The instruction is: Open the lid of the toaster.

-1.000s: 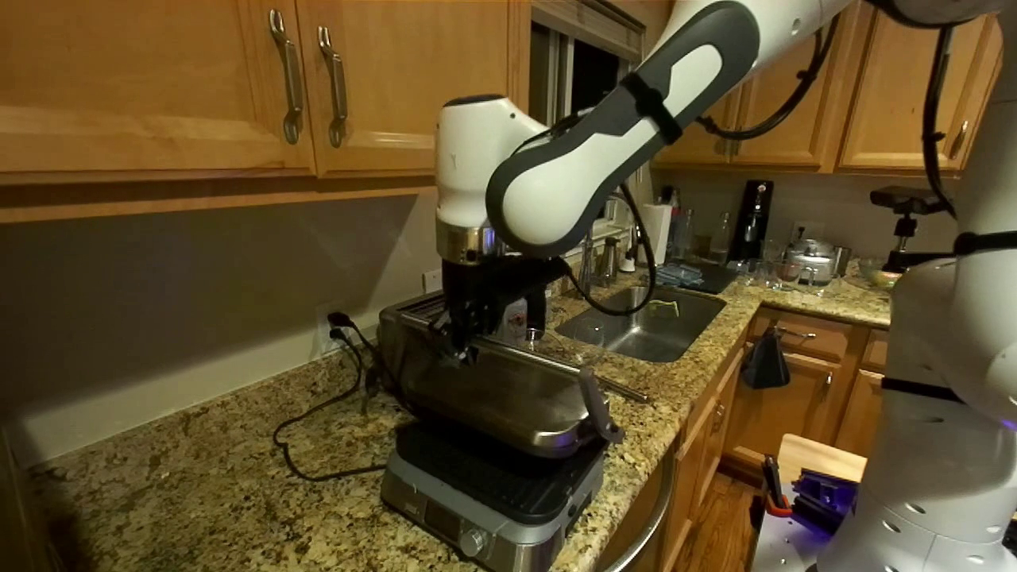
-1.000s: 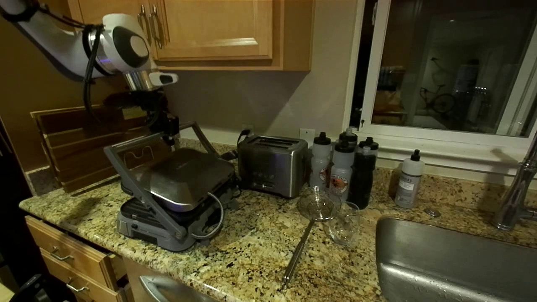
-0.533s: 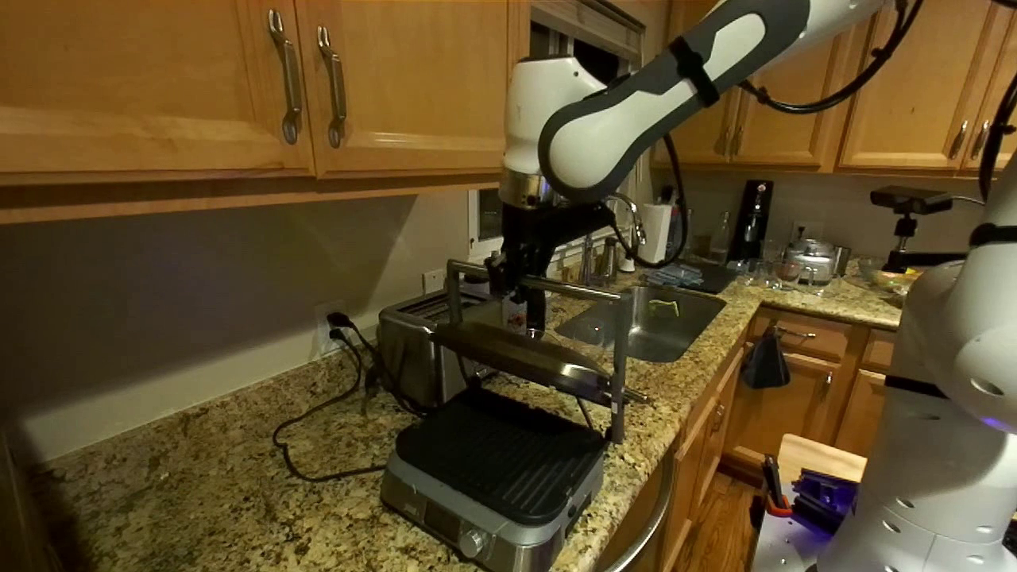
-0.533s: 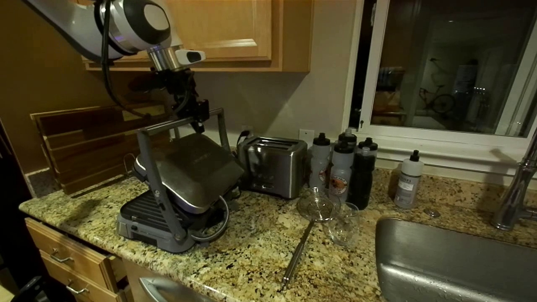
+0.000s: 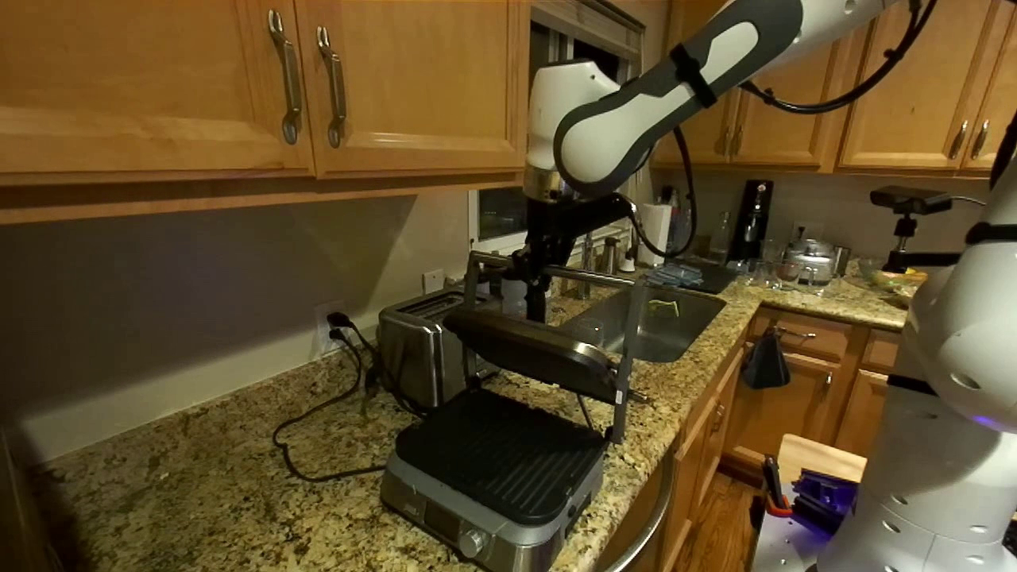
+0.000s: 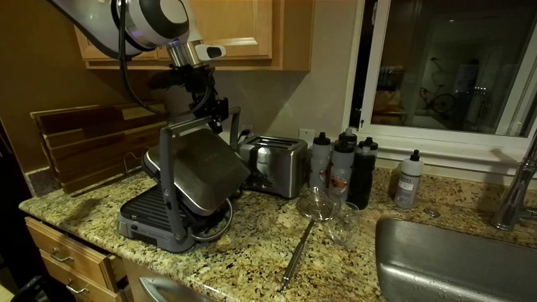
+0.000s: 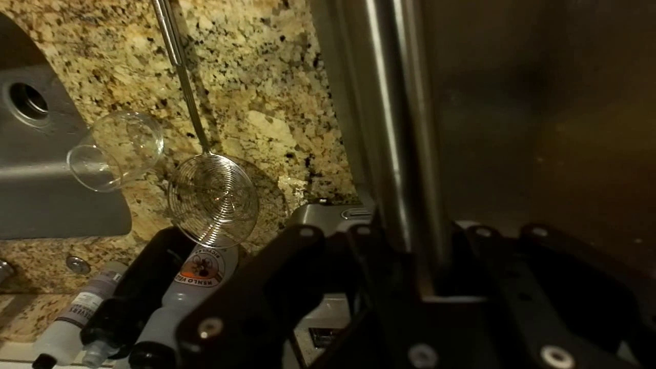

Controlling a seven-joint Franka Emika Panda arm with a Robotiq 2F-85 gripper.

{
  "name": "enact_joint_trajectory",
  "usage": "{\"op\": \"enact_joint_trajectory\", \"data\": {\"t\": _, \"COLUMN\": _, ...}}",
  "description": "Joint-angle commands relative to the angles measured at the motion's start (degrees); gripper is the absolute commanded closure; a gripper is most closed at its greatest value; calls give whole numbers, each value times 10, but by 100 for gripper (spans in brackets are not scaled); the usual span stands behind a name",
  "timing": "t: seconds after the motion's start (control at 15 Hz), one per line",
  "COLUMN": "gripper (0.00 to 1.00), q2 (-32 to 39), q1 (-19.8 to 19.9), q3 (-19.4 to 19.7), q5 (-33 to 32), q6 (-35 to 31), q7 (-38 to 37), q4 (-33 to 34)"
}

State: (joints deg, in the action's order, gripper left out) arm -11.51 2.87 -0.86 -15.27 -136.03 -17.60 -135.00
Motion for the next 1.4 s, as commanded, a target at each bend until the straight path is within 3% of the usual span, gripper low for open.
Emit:
{"op": "enact_joint_trajectory", "data": {"t": 0.0, "gripper": 91, "q2": 0, "q1": 3, "q3": -5, "q5": 2, "q6": 1, "q7": 2, "q4": 1}}
{"op": "enact_joint_trajectory", "data": {"t": 0.27, "gripper": 91, "q2": 0, "q1": 3, "q3": -5, "q5": 2, "q6": 1, "q7": 2, "q4": 1}}
{"op": "enact_joint_trajectory", "data": {"t": 0.4, "gripper": 96, "q2": 0, "q1": 9, "q3": -3, "q5": -7, "q6": -1, "q7": -3, "q4": 2}}
{"op": "enact_joint_trajectory", "data": {"t": 0.87, "gripper": 96, "q2": 14, "q1": 57, "q3": 48, "q5": -17, "q6": -20, "q7": 20, "q4": 11}}
{"op": "enact_joint_trajectory", "data": {"t": 1.33, "gripper": 96, "q2": 65, "q1": 72, "q3": 90, "q5": -13, "q6": -45, "q7": 84, "q4": 31}}
